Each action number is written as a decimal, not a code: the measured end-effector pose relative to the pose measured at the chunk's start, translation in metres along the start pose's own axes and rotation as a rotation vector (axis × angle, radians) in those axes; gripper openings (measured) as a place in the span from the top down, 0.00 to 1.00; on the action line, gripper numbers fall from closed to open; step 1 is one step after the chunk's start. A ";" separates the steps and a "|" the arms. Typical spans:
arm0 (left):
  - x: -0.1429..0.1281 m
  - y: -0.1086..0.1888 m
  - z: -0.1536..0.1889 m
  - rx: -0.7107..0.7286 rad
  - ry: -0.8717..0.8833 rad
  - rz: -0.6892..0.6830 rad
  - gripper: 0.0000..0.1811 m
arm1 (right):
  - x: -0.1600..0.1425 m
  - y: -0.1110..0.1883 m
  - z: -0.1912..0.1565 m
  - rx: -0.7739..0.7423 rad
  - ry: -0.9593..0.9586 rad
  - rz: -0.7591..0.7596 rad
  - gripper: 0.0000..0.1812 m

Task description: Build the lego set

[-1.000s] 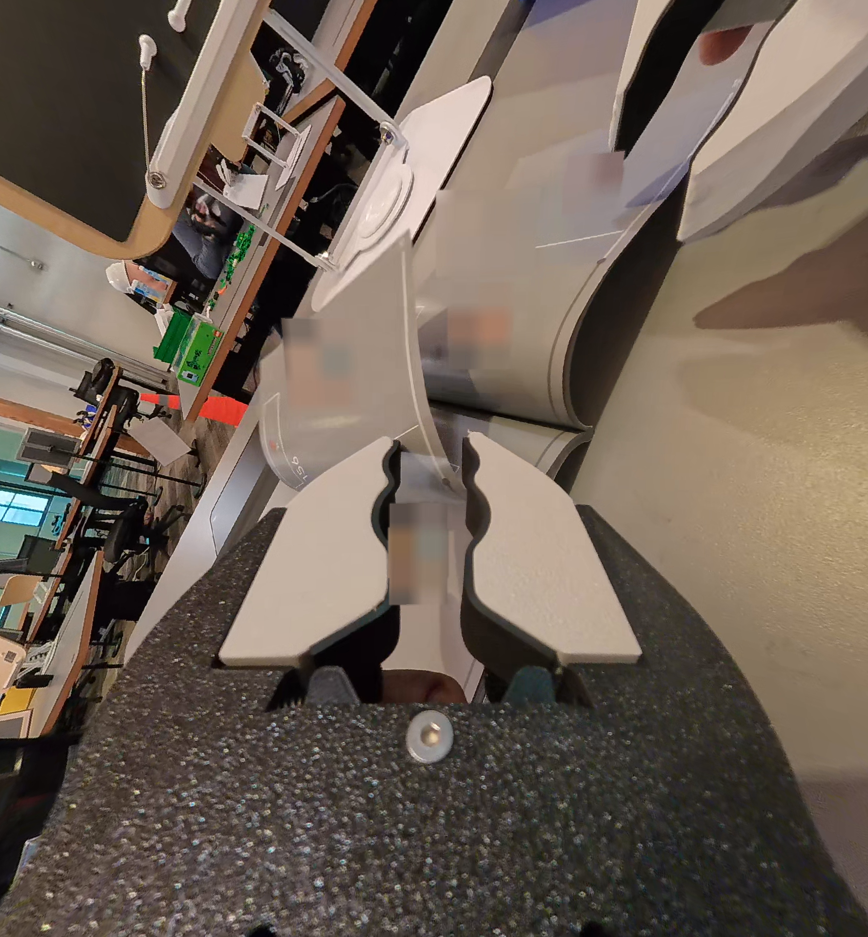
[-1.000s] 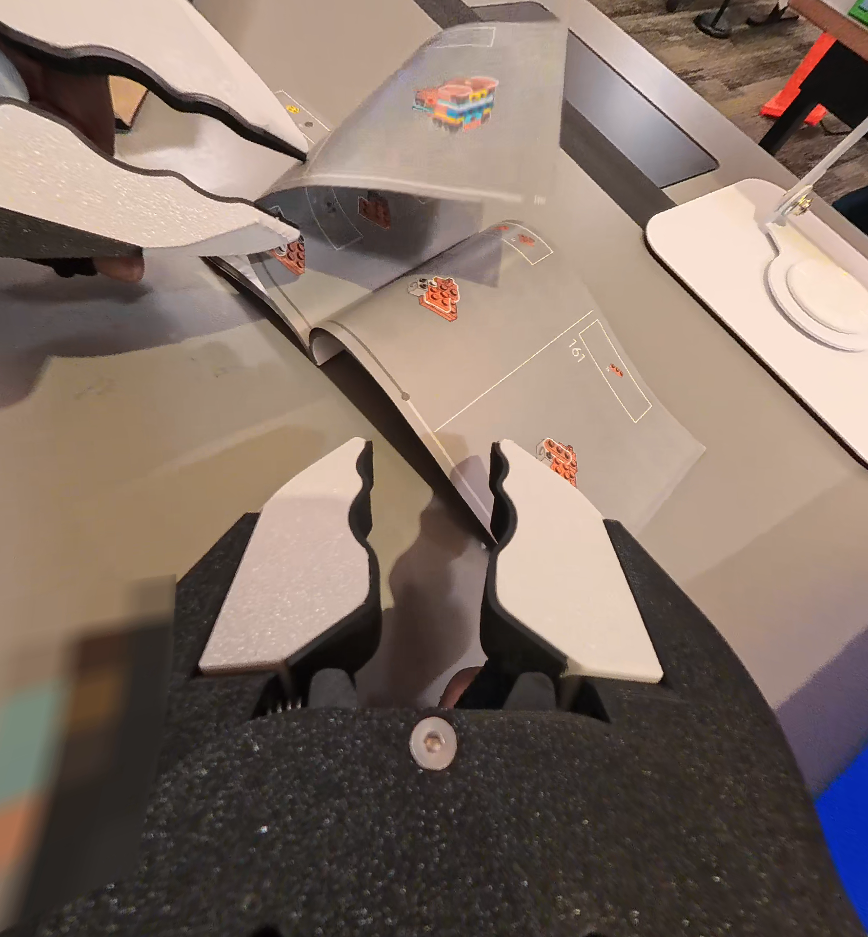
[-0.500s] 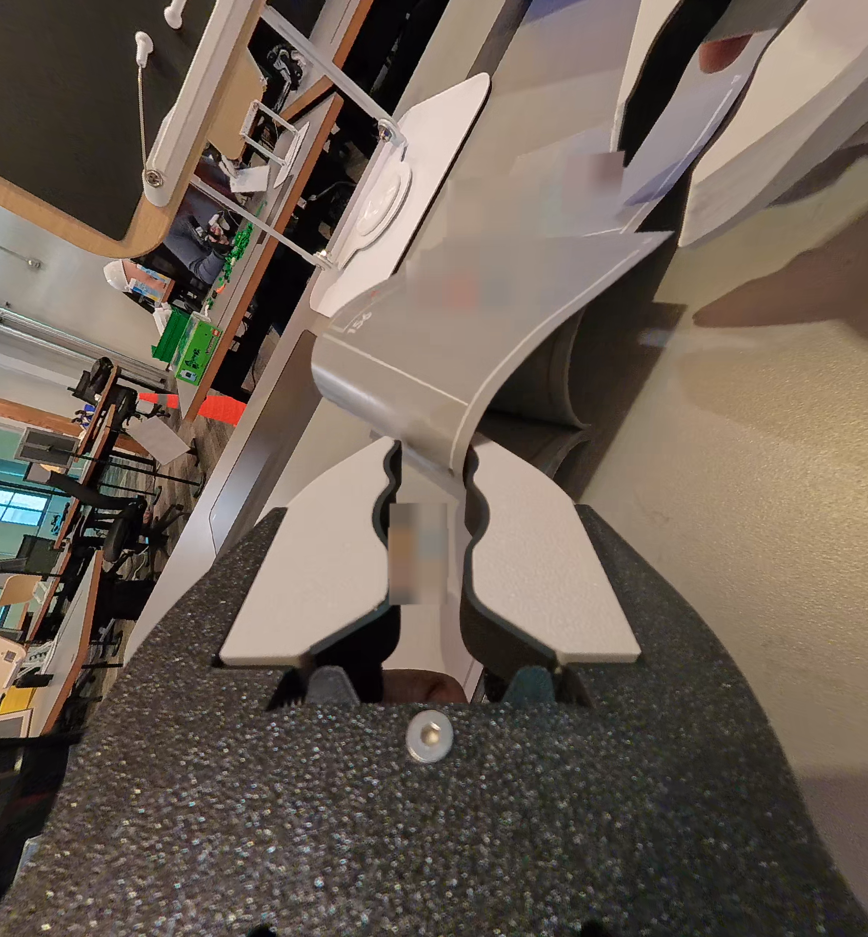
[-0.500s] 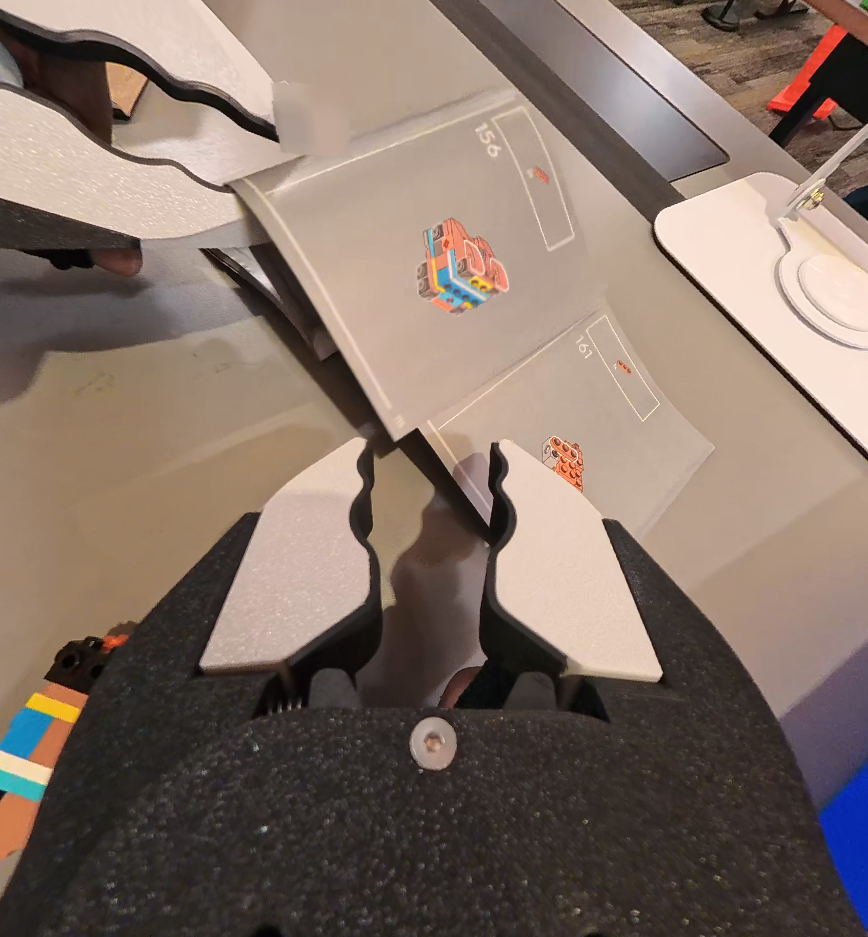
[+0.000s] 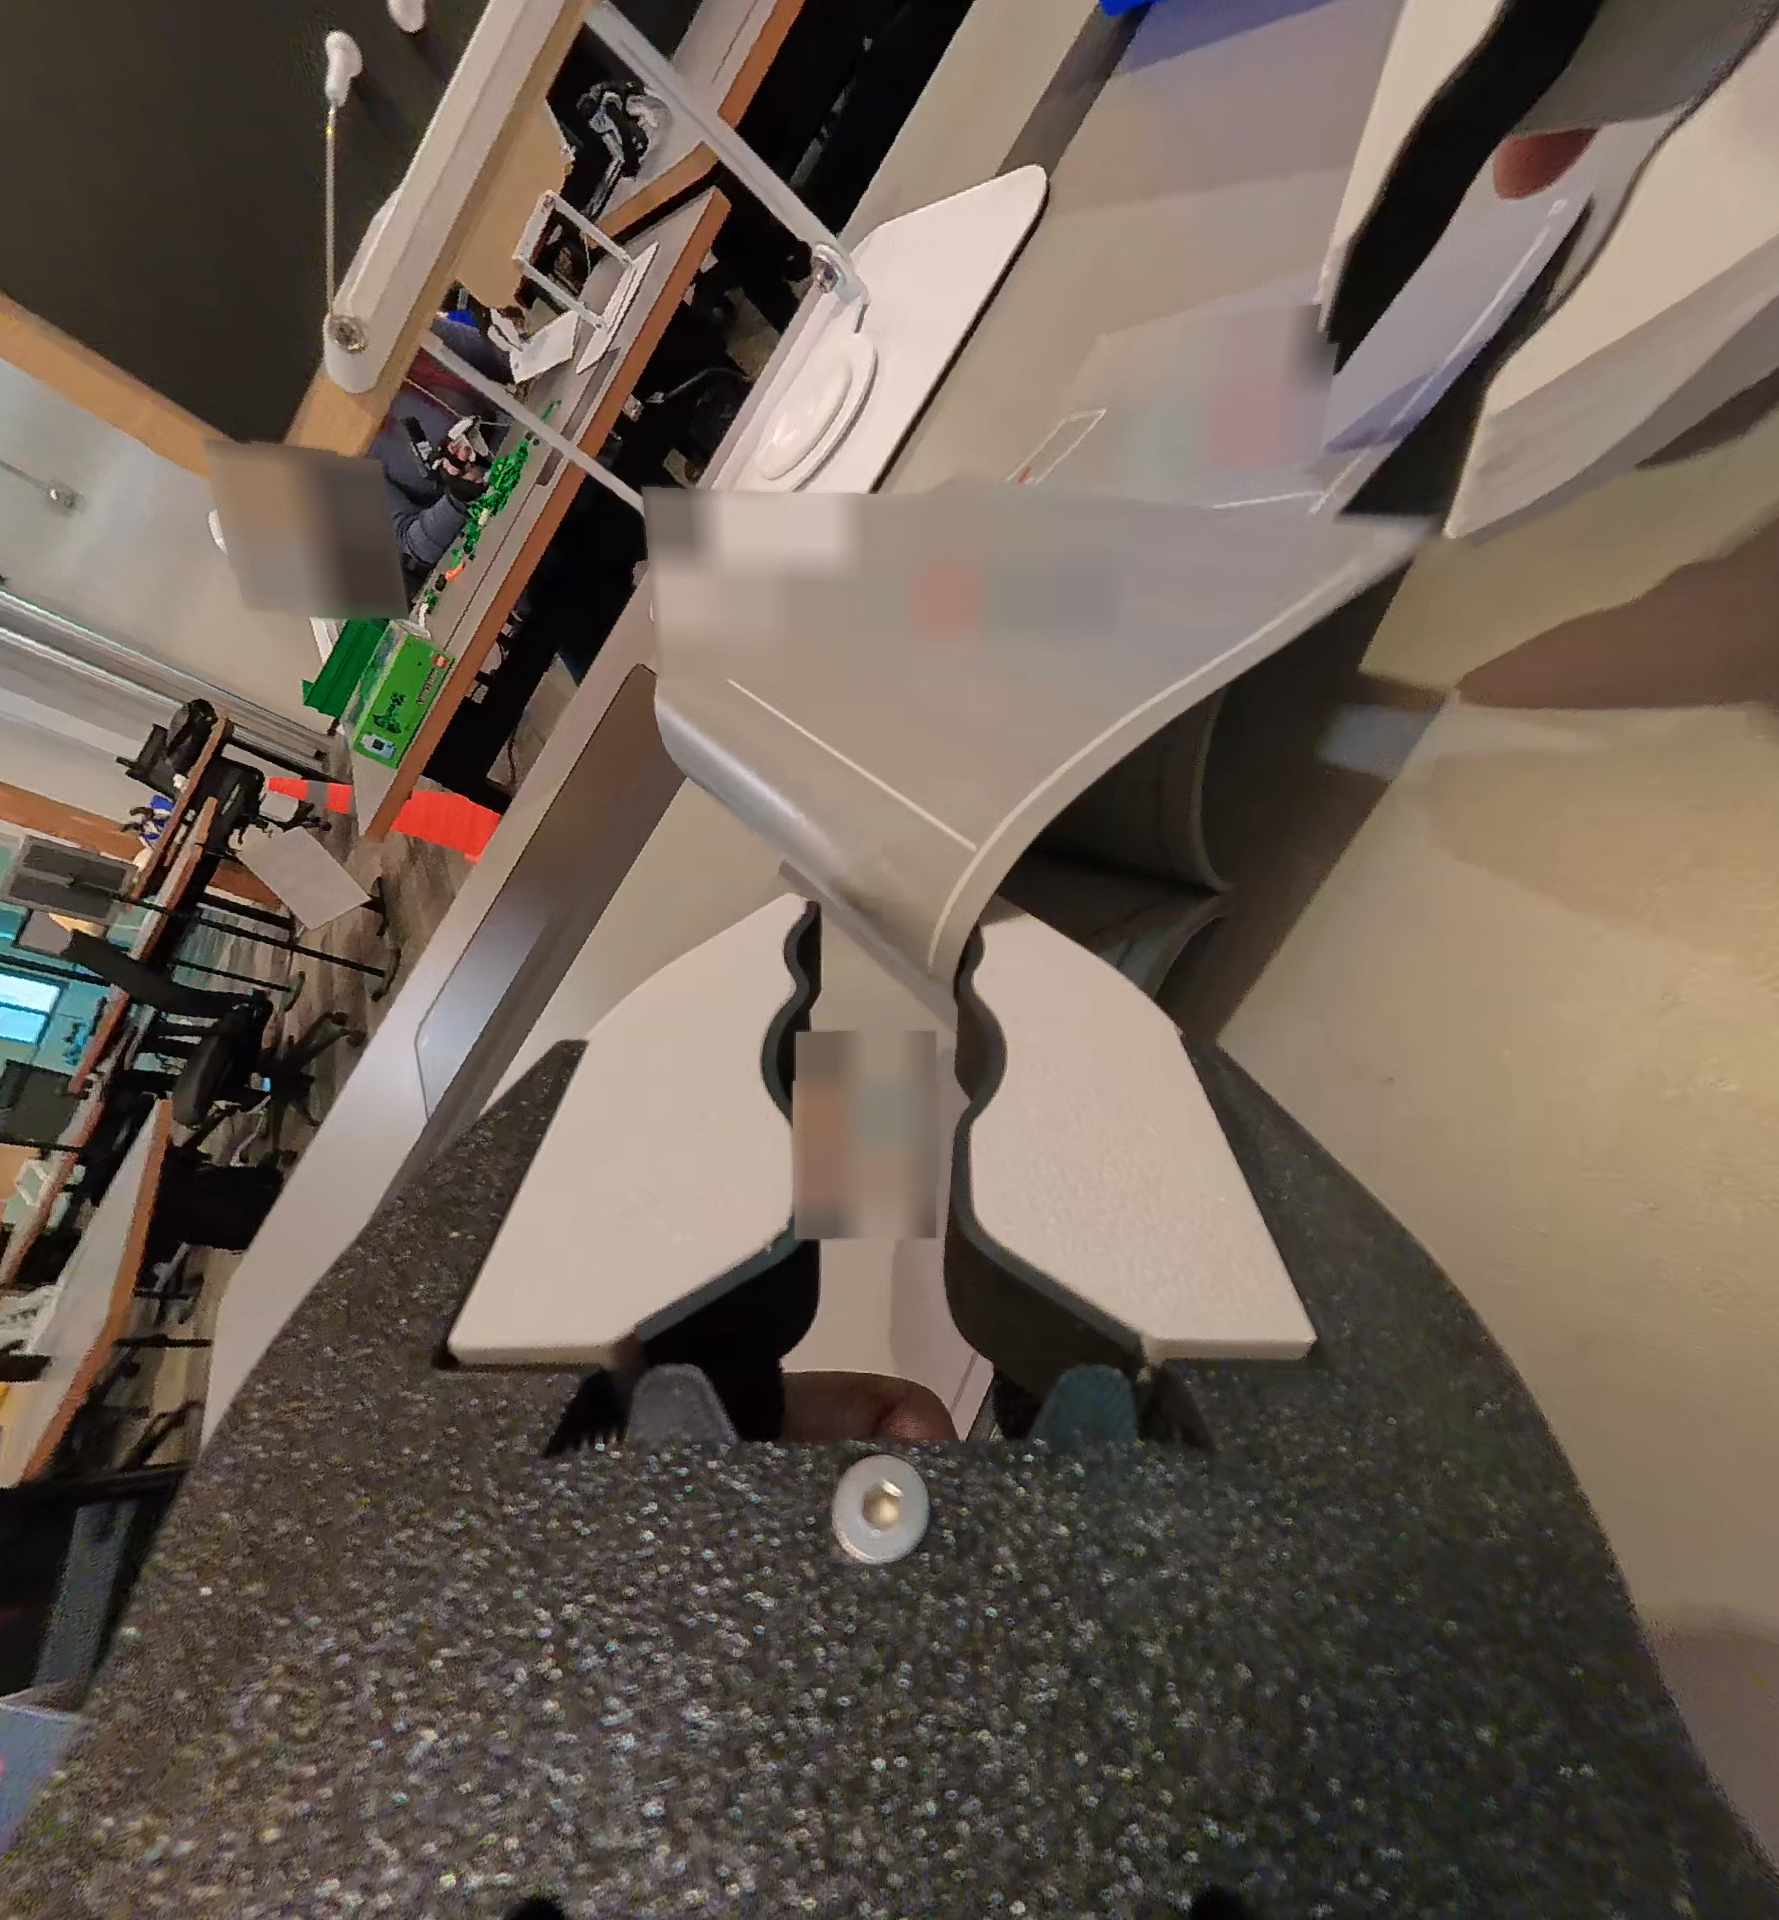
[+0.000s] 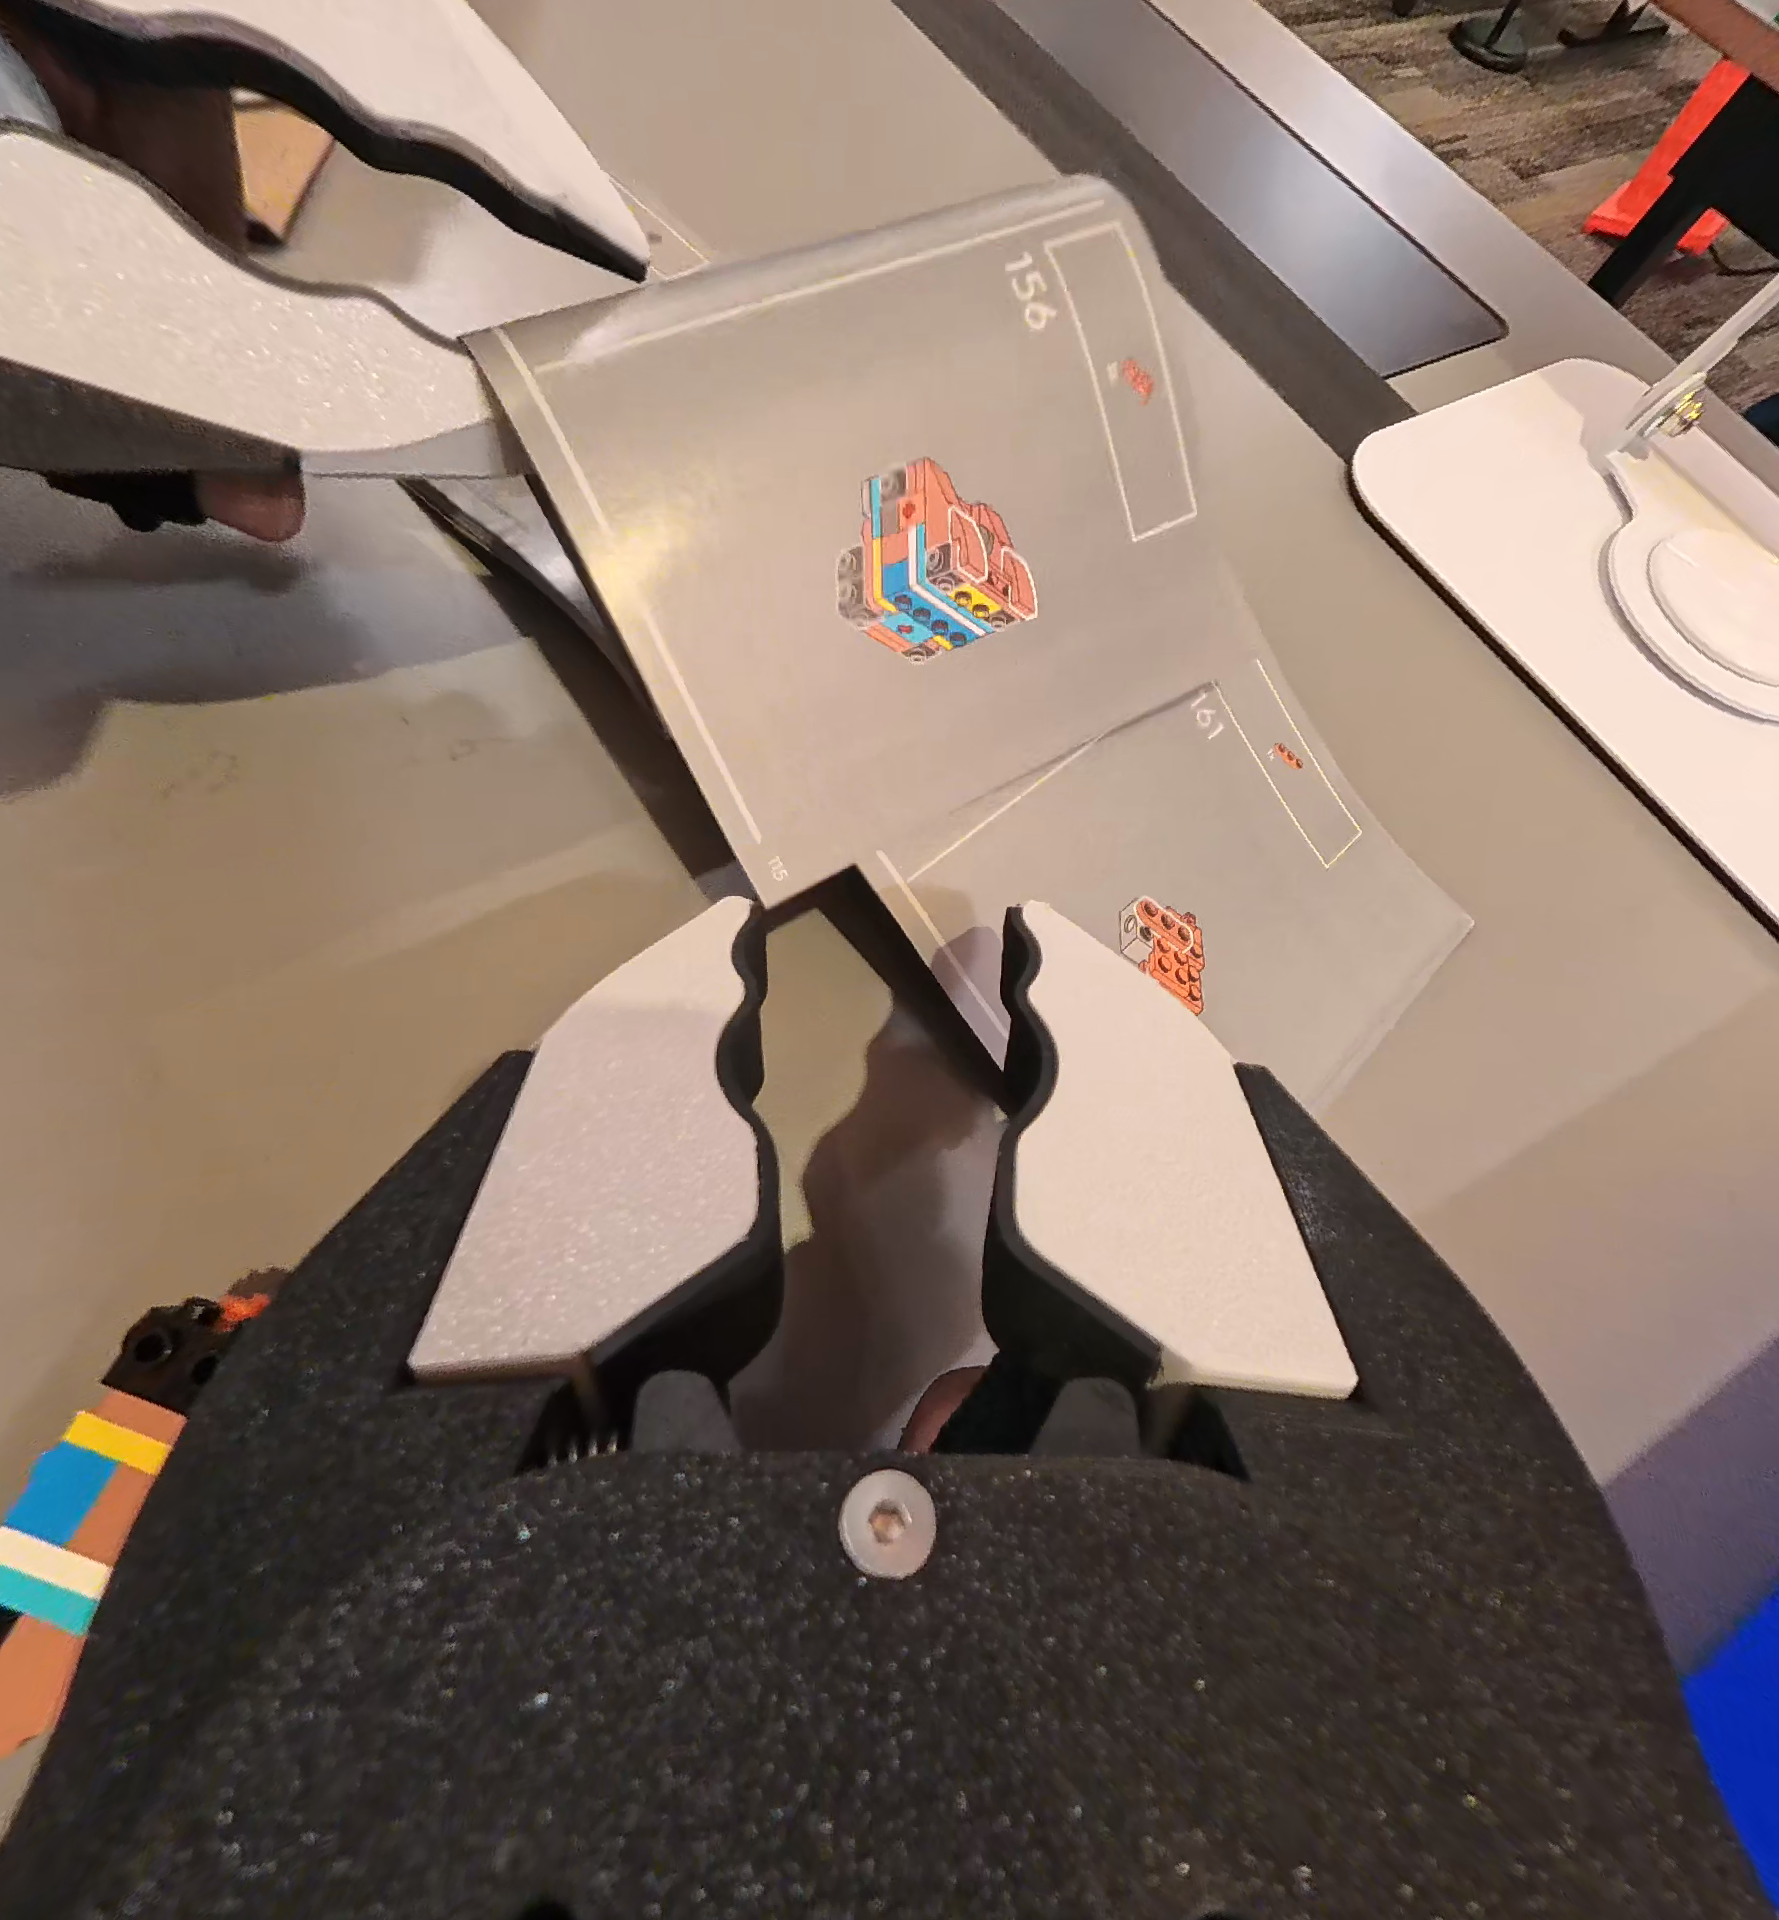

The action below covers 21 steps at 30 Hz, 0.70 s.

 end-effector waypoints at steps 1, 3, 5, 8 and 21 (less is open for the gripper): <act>0.000 0.000 -0.001 -0.001 0.024 0.004 0.87 | 0.001 0.000 0.000 0.000 0.001 0.004 0.76; -0.001 0.001 -0.006 -0.005 0.094 0.015 0.87 | 0.002 0.001 0.000 -0.001 0.001 0.013 0.76; -0.002 0.002 -0.009 -0.027 0.206 0.027 0.86 | 0.004 0.001 -0.001 -0.002 0.003 0.025 0.76; -0.006 0.003 -0.010 -0.095 0.424 0.046 0.85 | 0.006 0.003 -0.002 -0.006 0.011 0.051 0.77; -0.021 0.010 -0.029 -0.213 1.058 0.194 0.87 | 0.011 0.015 -0.009 -0.020 0.075 0.204 0.79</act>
Point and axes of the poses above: each gripper's, where its closed fingertips meet, y back along the fingers, x out of its top, z = x × y across the jaws, the point moved 1 cm from there along y, back along the fingers, and after that the axes turned 8 degrees about -y, right-handed, at the moved point
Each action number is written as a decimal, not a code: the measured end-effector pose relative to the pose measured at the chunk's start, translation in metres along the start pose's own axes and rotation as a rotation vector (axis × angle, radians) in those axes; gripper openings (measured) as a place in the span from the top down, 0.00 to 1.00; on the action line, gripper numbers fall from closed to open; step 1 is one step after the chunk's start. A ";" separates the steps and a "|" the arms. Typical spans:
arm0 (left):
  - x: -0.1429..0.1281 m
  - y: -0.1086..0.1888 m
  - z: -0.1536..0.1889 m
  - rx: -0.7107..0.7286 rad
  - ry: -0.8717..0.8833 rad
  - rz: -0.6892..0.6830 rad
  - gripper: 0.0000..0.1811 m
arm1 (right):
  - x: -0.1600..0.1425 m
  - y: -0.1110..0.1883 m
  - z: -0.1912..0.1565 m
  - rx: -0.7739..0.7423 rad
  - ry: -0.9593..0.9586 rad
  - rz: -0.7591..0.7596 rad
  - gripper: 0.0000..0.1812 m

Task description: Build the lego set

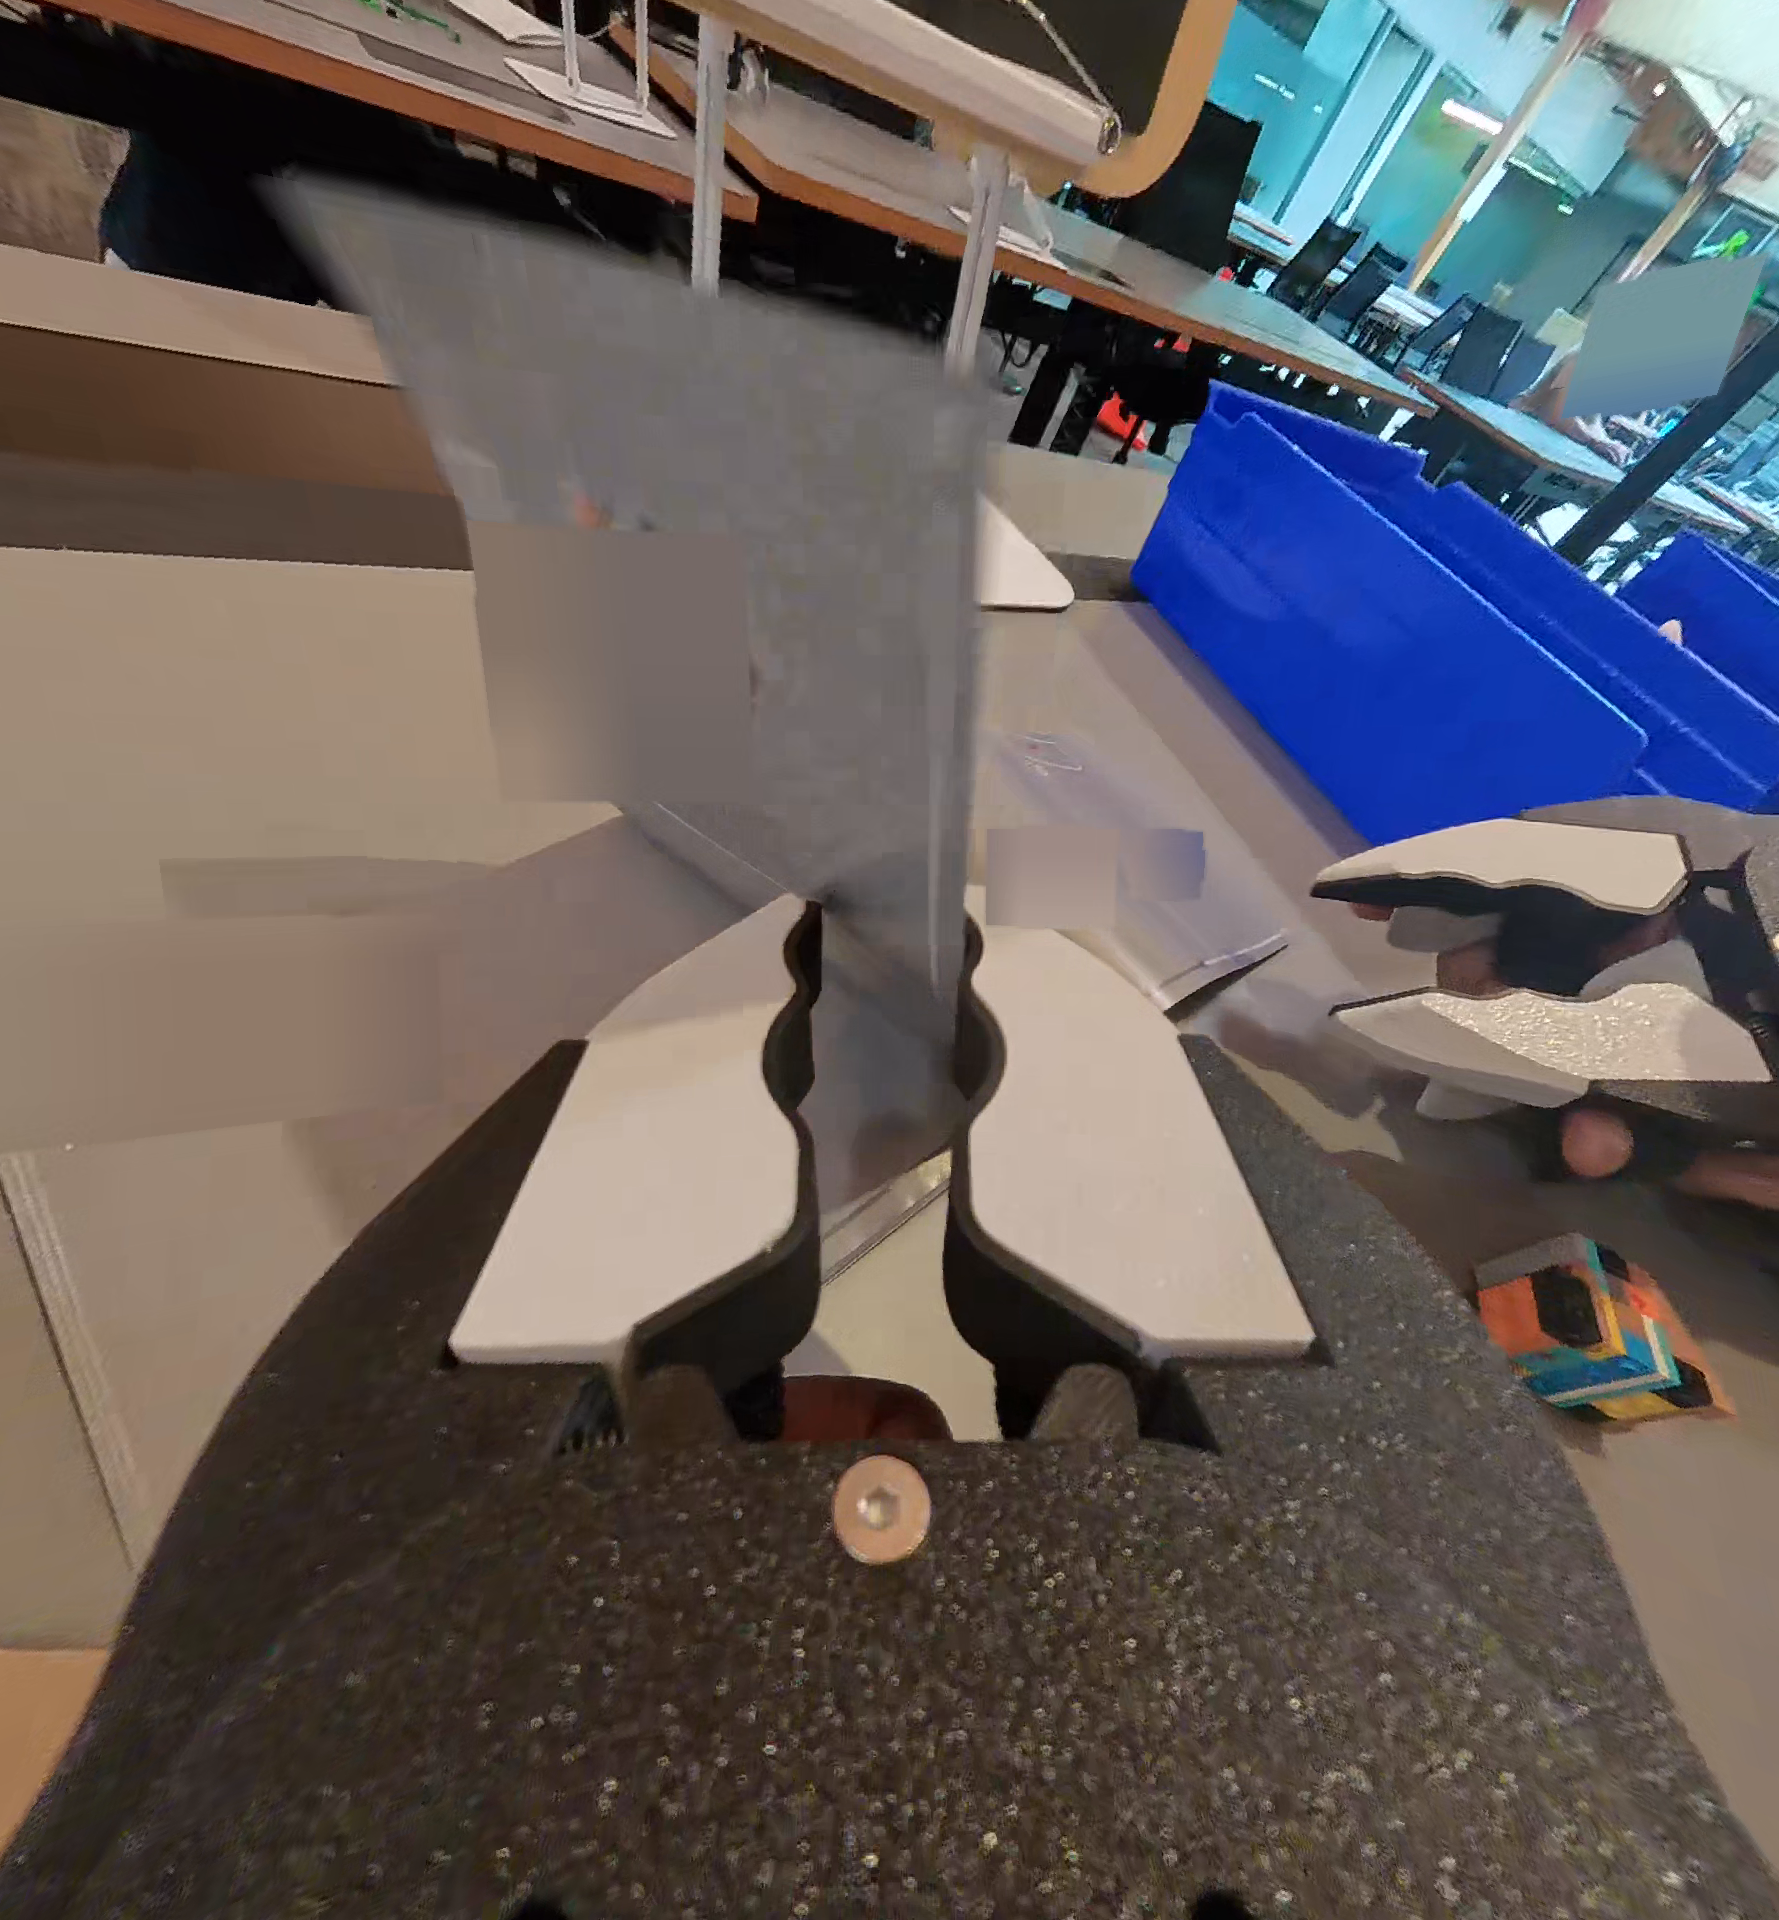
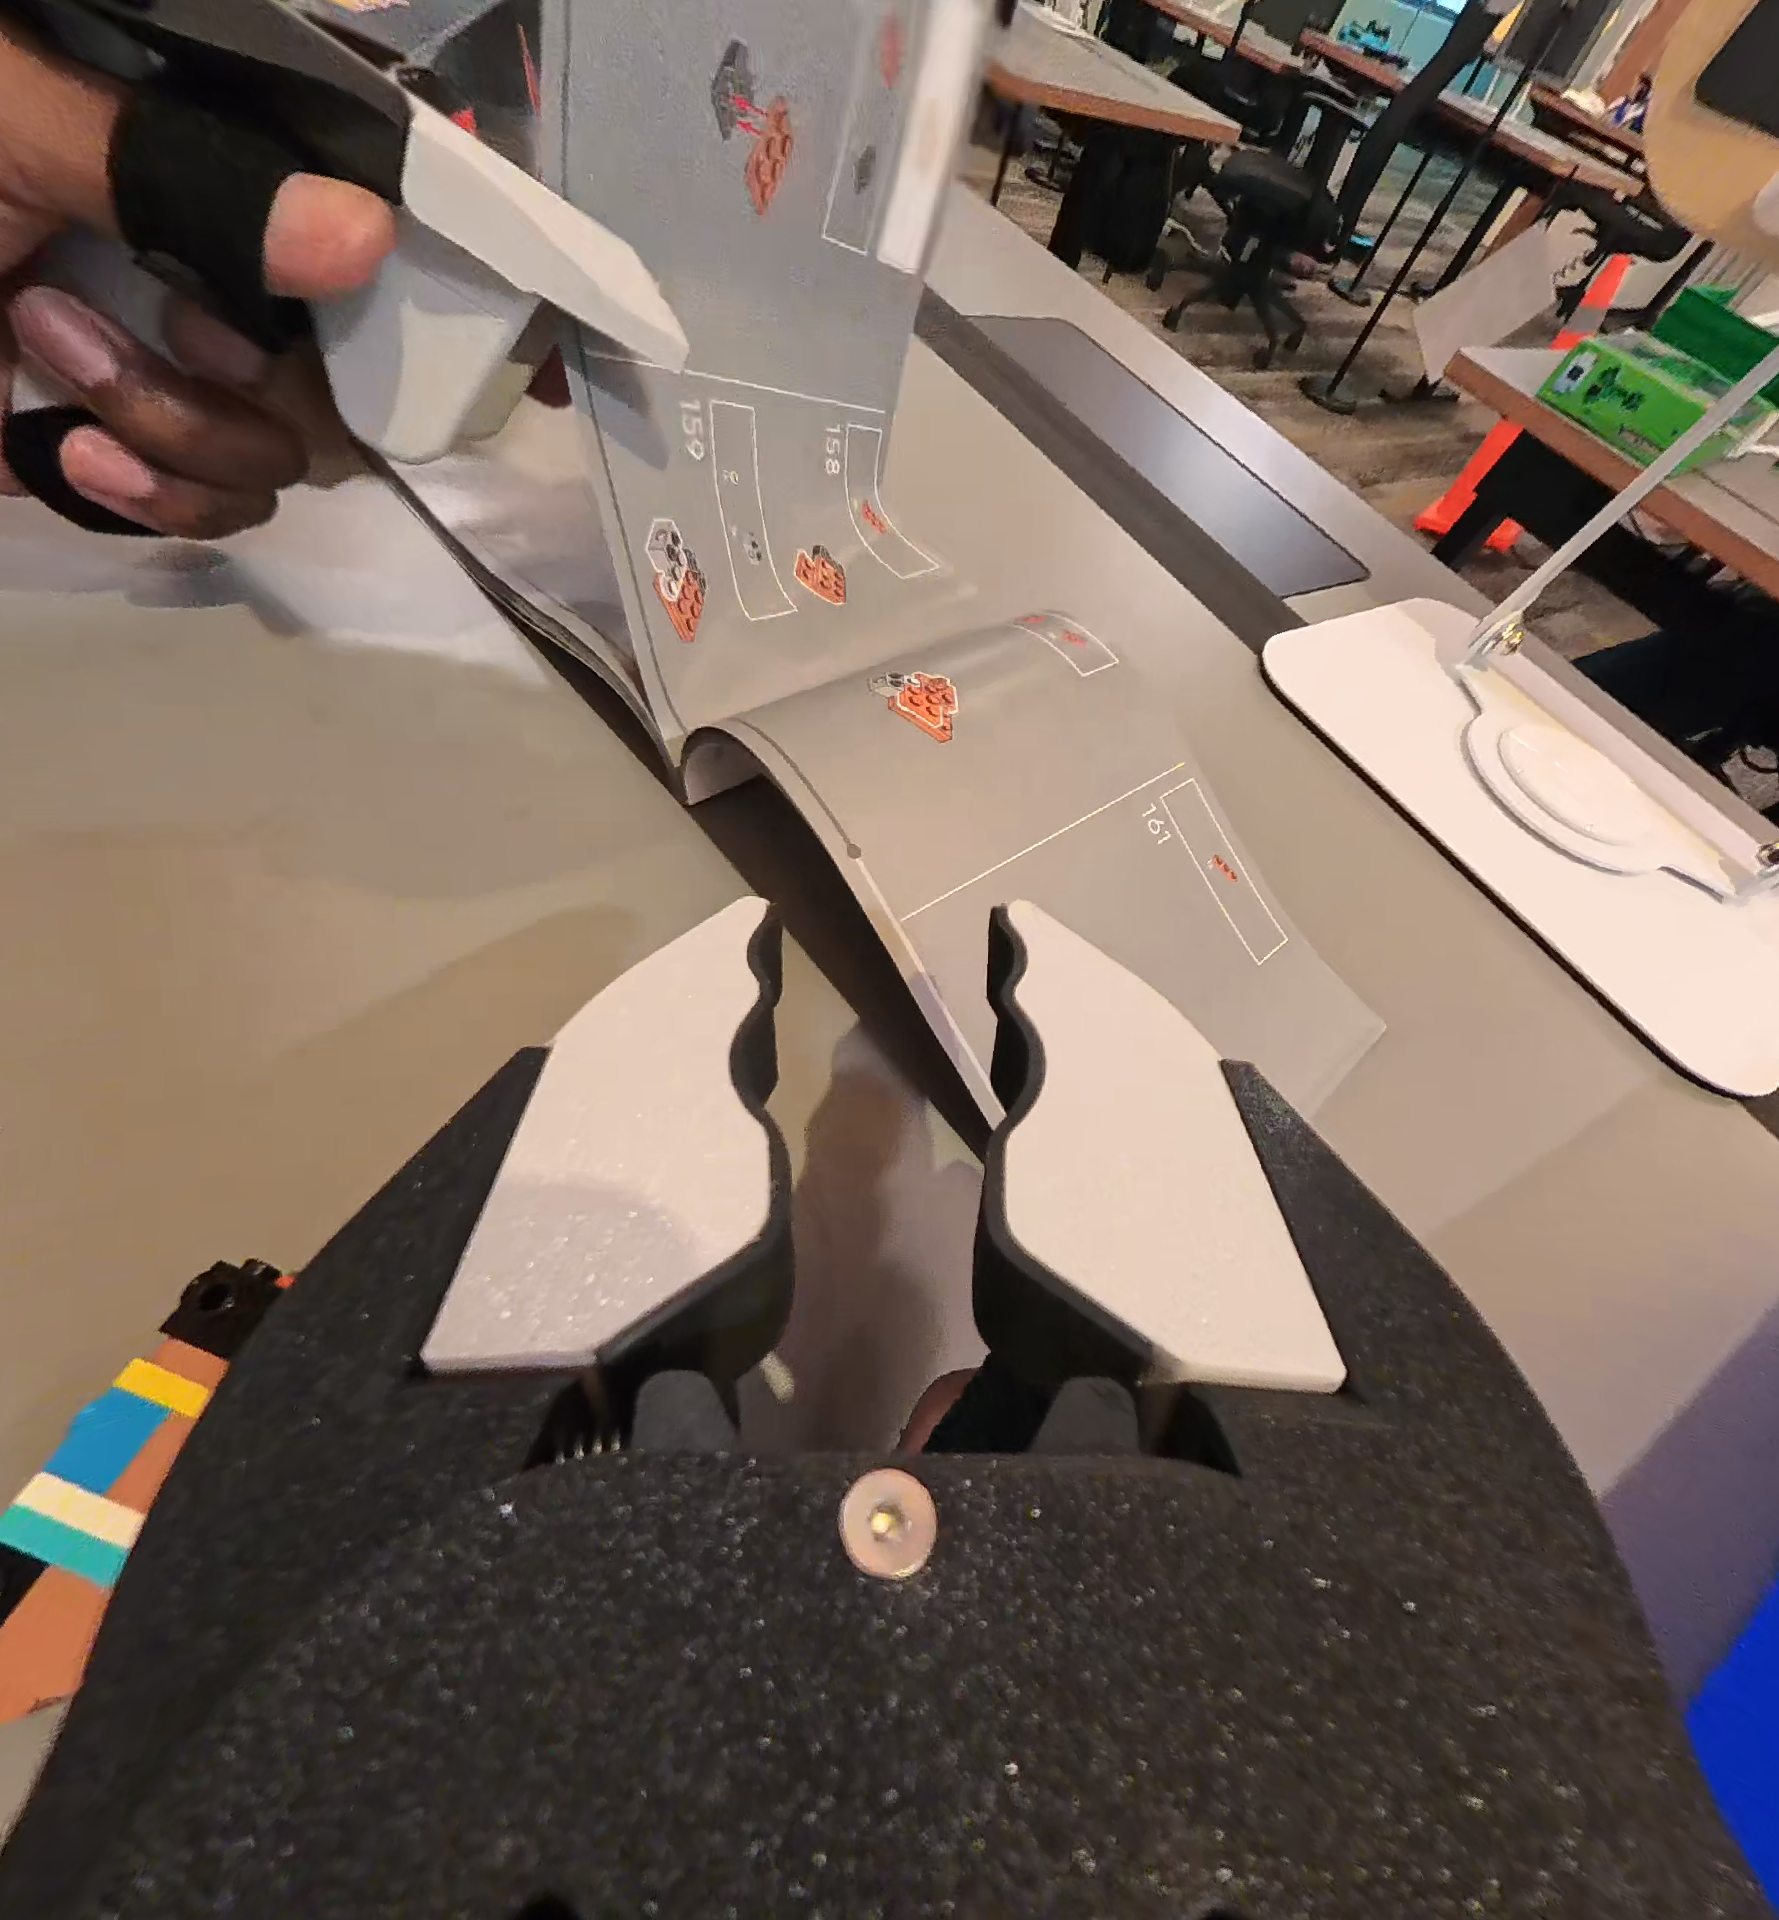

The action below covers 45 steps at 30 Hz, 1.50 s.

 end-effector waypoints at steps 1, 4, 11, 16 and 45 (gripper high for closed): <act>0.000 0.000 -0.001 0.002 -0.007 0.005 0.88 | 0.000 0.000 -0.001 0.003 0.004 0.002 0.79; 0.001 0.000 -0.002 0.006 -0.039 0.021 0.91 | 0.000 0.001 -0.001 0.009 0.009 0.001 0.80; 0.005 0.002 -0.002 0.015 -0.088 0.035 0.92 | -0.001 0.000 -0.002 0.013 0.008 -0.004 0.80; 0.007 0.003 -0.002 0.029 -0.112 0.038 0.91 | -0.001 0.000 -0.003 0.012 0.022 -0.006 0.80; -0.076 0.119 -0.068 0.418 -0.654 -0.636 0.77 | 0.022 0.004 -0.019 0.005 0.052 0.032 0.79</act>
Point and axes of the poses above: each gripper's, where its closed fingertips meet, y back along the fingers, x out of its top, z = x × y across the jaws, the point moved 1 cm from there along y, back along the fingers, and after that the axes turned 8 degrees about -y, right-handed, at the moved point
